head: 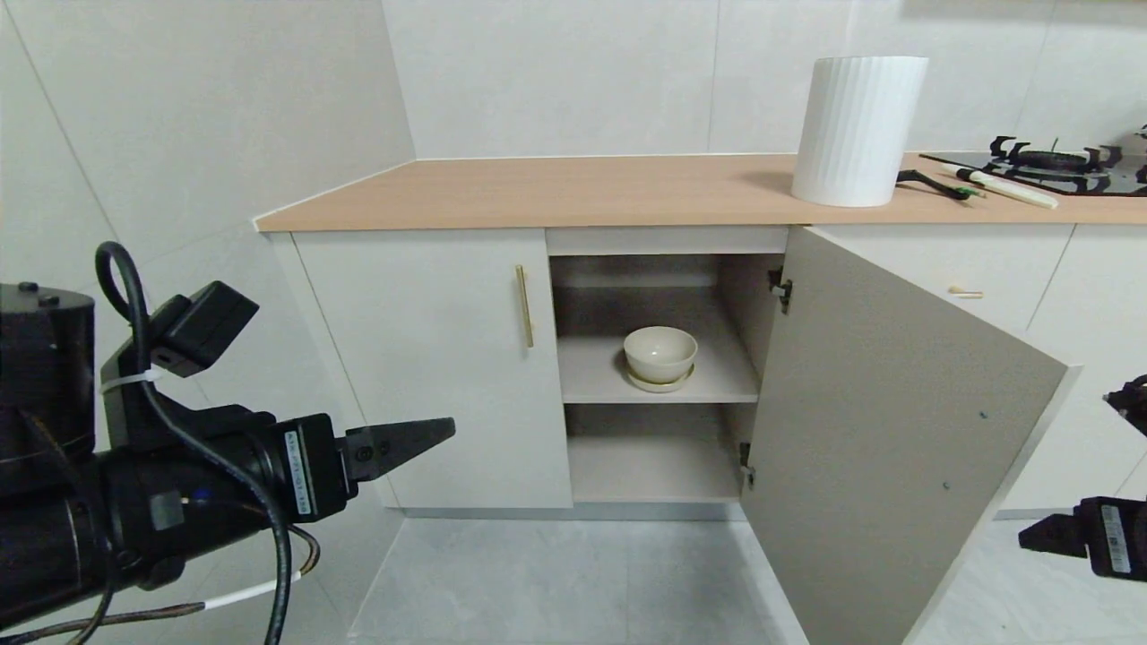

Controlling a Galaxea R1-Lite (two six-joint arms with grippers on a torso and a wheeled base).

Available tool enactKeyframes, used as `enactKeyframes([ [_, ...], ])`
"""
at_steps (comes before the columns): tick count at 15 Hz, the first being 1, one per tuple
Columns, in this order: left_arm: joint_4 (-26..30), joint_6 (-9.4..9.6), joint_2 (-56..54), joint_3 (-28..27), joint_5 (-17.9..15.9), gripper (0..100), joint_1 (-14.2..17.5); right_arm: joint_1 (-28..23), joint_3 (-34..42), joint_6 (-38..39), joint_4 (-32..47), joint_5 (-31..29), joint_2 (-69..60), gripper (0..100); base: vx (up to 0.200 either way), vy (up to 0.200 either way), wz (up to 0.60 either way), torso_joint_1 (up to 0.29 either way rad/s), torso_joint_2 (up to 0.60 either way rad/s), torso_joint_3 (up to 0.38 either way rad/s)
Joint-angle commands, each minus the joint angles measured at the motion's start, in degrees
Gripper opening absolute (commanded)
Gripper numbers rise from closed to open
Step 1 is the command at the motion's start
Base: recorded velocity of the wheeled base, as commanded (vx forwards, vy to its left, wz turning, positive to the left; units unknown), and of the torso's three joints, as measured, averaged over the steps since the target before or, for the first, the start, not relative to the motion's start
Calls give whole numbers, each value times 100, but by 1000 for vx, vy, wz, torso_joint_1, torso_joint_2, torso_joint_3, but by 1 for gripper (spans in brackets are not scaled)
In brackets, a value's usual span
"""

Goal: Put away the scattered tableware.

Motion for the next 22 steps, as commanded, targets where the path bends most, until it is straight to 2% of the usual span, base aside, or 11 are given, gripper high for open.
enactKeyframes([
  [1, -4, 0, 20, 1, -1, 100, -3, -907, -195, -97, -498, 6, 461, 100, 0, 0, 0, 0, 0, 0],
  [4, -4, 0, 11, 1, -1, 100, -3, -1504, -204, -97, -1236, 41, 918, 100, 0, 0, 0, 0, 0, 0],
  [9, -13, -18, 11, -17, -1, 100, -3, -1504, -116, 228, -2106, 270, 1525, 100, 0, 0, 0, 0, 0, 0],
  [12, -13, -27, 20, -17, -1, 100, -3, -1109, -72, 439, -2150, 463, 1639, 100, 0, 0, 0, 0, 0, 0],
  [16, -13, -36, 20, -34, -1, 100, -3, 95, -125, 773, -2159, 463, 1771, 100, 0, 0, 0, 0, 0, 0],
  [18, -22, -36, 11, -43, -1, 100, -3, 702, -283, 817, -2493, 463, 2061, 100, 0, 0, 0, 0, 0, 0],
  [22, -83, -36, 20, -34, -1, 100, -3, 1545, -1268, 799, -2748, 472, 3028, 100, 0, 0, 0, 0, 0, 0],
])
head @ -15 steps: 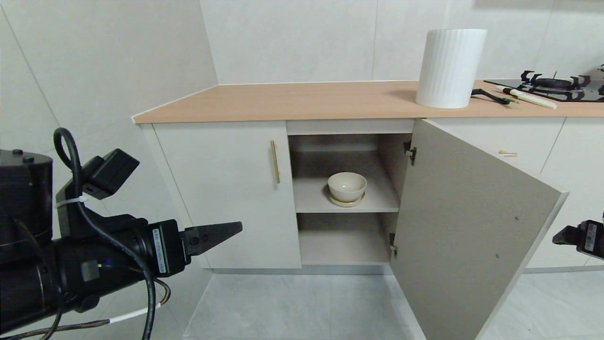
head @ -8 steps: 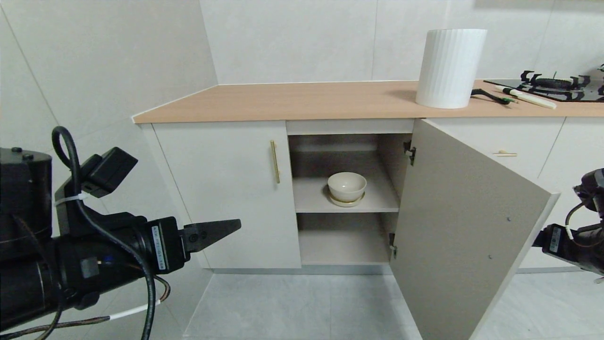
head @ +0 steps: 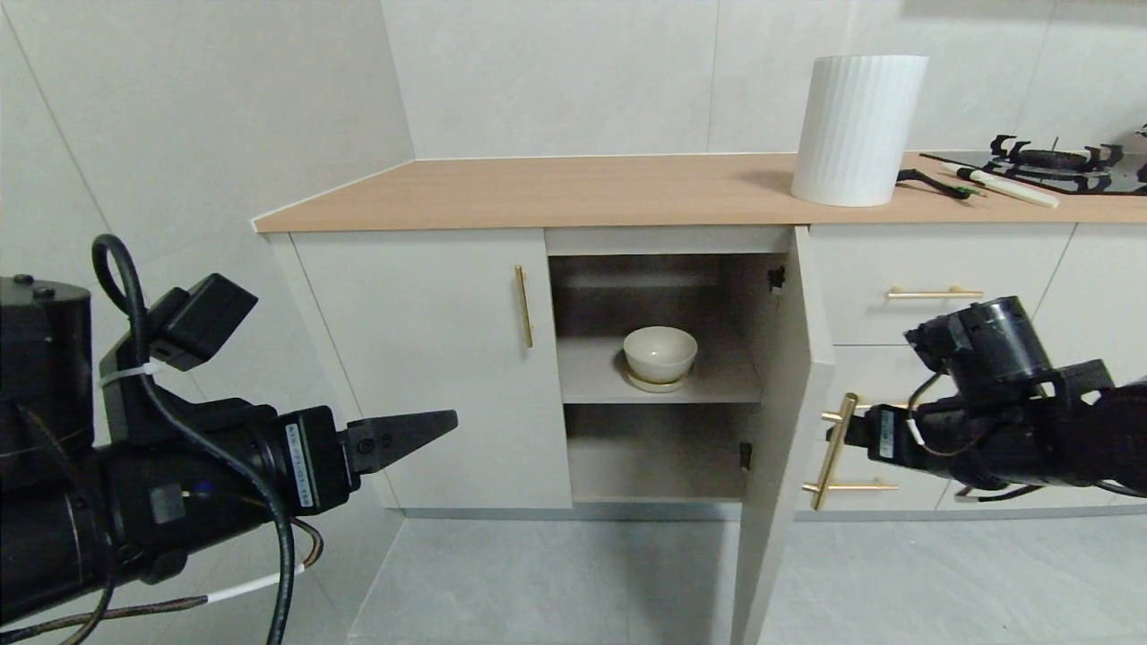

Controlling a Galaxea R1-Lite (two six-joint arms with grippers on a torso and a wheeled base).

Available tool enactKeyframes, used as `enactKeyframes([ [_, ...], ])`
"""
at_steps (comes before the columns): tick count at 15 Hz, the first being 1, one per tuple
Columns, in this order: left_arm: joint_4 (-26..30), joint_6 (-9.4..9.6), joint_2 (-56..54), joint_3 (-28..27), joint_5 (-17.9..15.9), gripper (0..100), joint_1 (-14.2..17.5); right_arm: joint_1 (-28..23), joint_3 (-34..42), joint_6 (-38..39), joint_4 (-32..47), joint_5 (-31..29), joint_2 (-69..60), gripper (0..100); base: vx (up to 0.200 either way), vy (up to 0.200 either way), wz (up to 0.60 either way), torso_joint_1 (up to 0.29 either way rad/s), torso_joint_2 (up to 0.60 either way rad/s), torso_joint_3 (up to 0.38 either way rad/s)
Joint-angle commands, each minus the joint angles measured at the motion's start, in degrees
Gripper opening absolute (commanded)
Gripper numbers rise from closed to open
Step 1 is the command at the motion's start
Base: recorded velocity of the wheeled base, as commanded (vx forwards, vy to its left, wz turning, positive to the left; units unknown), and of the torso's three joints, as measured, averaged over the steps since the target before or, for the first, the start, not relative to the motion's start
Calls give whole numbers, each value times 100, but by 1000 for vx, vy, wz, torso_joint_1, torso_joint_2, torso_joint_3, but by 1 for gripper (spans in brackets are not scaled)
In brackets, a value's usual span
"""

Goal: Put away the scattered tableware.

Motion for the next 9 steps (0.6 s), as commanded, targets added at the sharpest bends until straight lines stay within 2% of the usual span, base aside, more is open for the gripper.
enactKeyframes([
  [1, -8, -1, 7, 5, 1, 100, -1, 490, -699, -3, -15, -7, 798, 100, 0, 0, 0, 0, 0, 0],
  [4, -8, -1, -2, 5, 10, 100, -1, 649, -1429, 14, -24, 160, 1396, 100, 0, 0, 0, 0, 0, 0],
  [9, -8, 7, 15, 14, 10, 100, -1, 649, -2044, 234, -41, 397, 1932, 100, 0, 0, 0, 0, 0, 0],
])
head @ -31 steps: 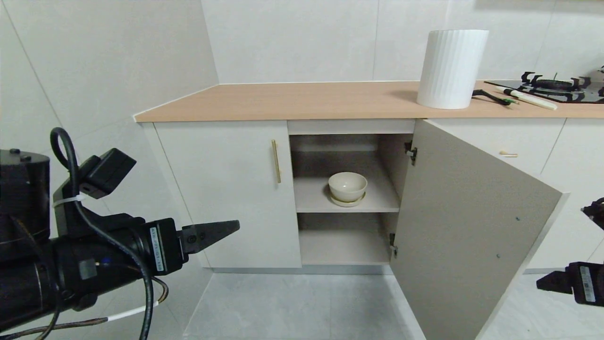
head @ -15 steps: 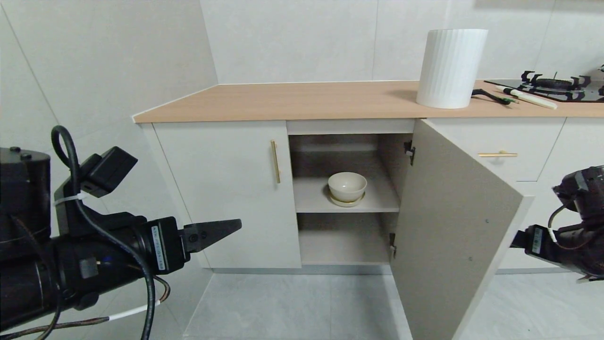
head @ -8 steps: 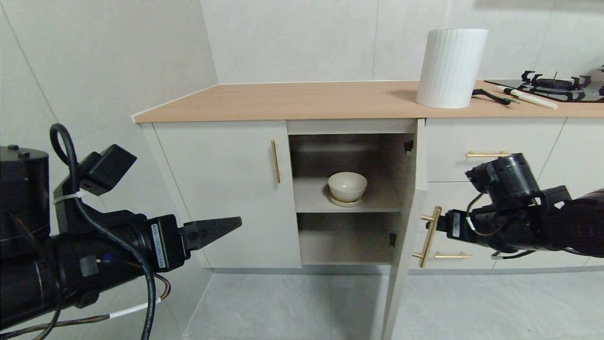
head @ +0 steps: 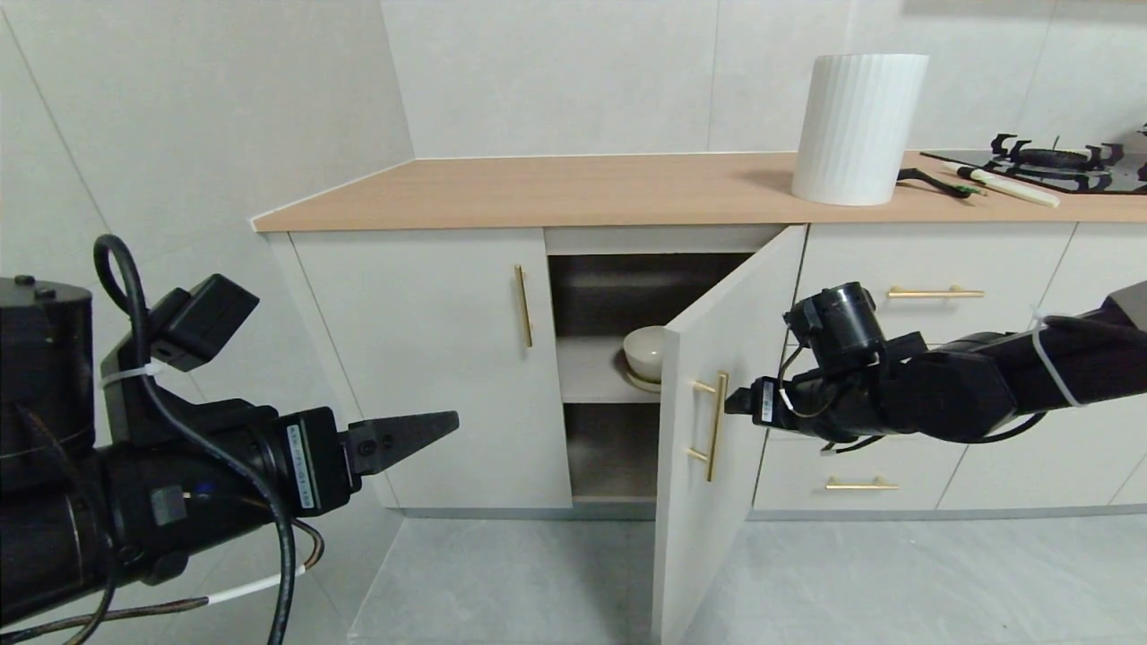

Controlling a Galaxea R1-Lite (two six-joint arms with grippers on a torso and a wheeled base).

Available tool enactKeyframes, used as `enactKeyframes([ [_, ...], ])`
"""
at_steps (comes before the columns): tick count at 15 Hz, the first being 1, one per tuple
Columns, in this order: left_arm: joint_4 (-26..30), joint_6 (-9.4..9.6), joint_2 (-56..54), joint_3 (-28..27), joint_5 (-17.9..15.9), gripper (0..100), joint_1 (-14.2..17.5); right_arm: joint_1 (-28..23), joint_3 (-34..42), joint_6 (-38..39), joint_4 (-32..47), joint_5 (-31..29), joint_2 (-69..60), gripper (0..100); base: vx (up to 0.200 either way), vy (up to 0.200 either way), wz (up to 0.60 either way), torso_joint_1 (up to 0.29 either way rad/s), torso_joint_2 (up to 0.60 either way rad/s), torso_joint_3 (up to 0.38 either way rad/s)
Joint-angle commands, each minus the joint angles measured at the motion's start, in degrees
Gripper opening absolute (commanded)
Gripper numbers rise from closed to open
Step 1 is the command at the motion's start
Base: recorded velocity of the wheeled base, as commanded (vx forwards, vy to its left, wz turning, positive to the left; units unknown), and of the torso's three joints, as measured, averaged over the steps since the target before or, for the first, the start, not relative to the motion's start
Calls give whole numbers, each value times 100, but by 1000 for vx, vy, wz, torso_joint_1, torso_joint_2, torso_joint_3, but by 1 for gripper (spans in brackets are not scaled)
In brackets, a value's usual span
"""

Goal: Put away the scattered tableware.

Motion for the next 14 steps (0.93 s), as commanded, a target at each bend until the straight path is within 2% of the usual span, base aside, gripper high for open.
enactKeyframes([
  [1, -2, 5, 13, 16, 0, 100, -1, -3, -276, 76, -8, 16, 337, 100, 0, 0, 0, 0, 0, 0],
  [8, -2, 5, 48, 16, -9, 100, -1, -20, -1243, 884, -17, 51, 1145, 100, 0, 0, 0, 0, 0, 0],
  [10, 7, 5, 57, 16, -18, 100, -1, -3, -1481, 1236, -237, 33, 1400, 100, 0, 0, 0, 0, 0, 0],
  [14, 7, 5, 57, 16, -18, 100, -1, -3, -1568, 1420, -641, 16, 1611, 100, 200, 0, 0, -1, 1, 5],
])
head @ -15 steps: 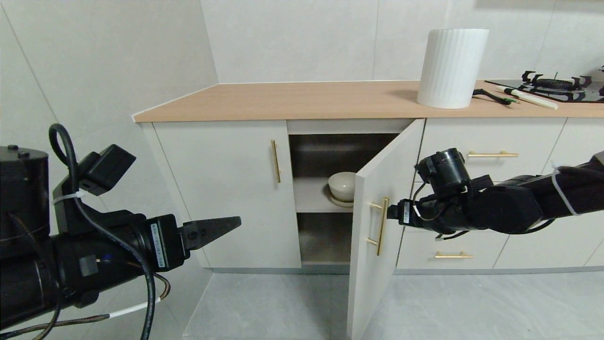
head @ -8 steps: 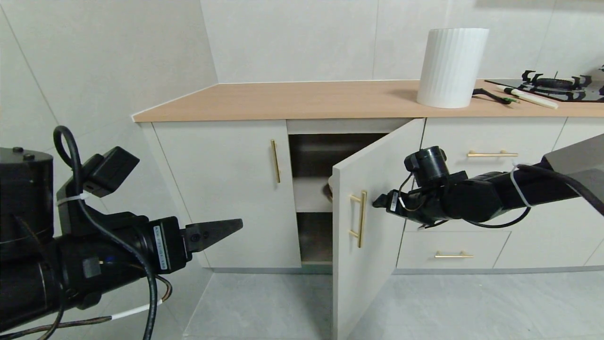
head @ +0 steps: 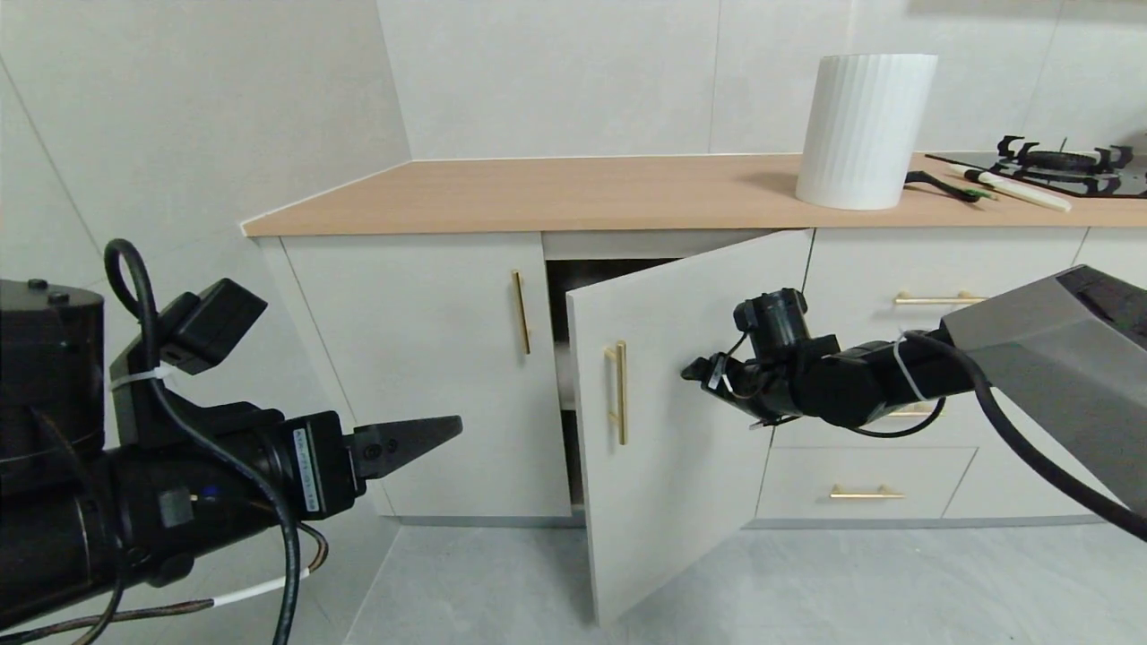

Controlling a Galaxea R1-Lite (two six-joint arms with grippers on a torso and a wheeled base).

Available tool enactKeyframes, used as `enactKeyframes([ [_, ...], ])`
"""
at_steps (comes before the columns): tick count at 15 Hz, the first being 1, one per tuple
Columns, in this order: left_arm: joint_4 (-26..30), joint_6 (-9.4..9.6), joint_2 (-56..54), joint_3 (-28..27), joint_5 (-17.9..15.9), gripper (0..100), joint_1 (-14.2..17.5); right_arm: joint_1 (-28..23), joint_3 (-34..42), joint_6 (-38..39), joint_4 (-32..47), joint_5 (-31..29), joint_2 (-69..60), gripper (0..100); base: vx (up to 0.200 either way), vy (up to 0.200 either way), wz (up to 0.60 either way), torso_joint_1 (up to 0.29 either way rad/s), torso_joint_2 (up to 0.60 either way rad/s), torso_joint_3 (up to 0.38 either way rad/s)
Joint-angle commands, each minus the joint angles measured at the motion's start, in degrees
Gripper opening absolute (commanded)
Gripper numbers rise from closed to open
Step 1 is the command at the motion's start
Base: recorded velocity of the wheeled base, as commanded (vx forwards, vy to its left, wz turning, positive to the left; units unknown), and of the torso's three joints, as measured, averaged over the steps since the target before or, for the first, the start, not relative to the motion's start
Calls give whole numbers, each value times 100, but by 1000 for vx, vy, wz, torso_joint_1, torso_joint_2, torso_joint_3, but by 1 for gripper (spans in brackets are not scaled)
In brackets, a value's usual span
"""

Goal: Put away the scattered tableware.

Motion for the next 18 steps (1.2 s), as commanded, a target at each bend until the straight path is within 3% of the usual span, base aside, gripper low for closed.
enactKeyframes([
  [1, -1, -3, 14, 0, 5, 100, -5, -5, -35, 35, -110, -6, 126, 100, 200, 0, 0, 7, -2, 2],
  [8, -10, -12, 14, 0, 13, 100, -5, -137, -923, 844, -338, -340, 662, 100, 29, 0, 0, 2, 0, 0],
  [18, -10, -21, 58, 0, 13, 100, -5, -348, -1407, 879, -338, -806, 996, 100, 0, 0, 0, 0, 0, 0],
])
